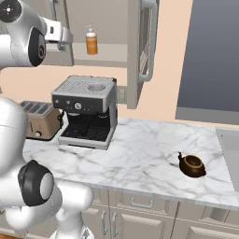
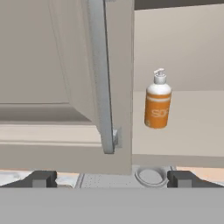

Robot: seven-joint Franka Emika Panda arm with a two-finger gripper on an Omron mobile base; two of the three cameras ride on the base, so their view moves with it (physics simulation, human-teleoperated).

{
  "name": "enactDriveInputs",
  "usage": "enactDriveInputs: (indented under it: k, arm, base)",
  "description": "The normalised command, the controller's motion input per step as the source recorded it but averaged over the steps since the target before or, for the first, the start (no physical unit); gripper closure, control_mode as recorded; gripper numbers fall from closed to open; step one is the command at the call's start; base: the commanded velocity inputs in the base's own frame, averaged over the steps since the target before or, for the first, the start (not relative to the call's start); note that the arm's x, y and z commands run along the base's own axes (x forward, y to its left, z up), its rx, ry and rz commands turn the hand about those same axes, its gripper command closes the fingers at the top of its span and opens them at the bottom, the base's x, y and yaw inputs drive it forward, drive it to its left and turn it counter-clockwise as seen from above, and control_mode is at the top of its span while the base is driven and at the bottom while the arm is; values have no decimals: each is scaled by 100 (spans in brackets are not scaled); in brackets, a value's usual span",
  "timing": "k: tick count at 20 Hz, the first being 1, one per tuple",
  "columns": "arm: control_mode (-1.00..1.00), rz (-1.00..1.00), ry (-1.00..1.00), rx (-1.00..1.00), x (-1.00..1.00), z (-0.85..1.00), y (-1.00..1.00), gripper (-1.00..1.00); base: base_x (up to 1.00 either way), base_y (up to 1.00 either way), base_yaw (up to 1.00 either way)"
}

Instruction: Open the cabinet. Pick the soap dispenser and place it next to the sink. Then close the cabinet.

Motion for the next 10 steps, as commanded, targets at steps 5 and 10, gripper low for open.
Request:
enactDriveInputs:
  k: [5, 10]
  arm:
    - [-100, 0, 0, 0, 31, 0, 12, -100]
    - [-100, -6, 0, 0, 34, 0, 0, -100]
  base:
    - [0, 0, 0]
    - [0, 0, 0]
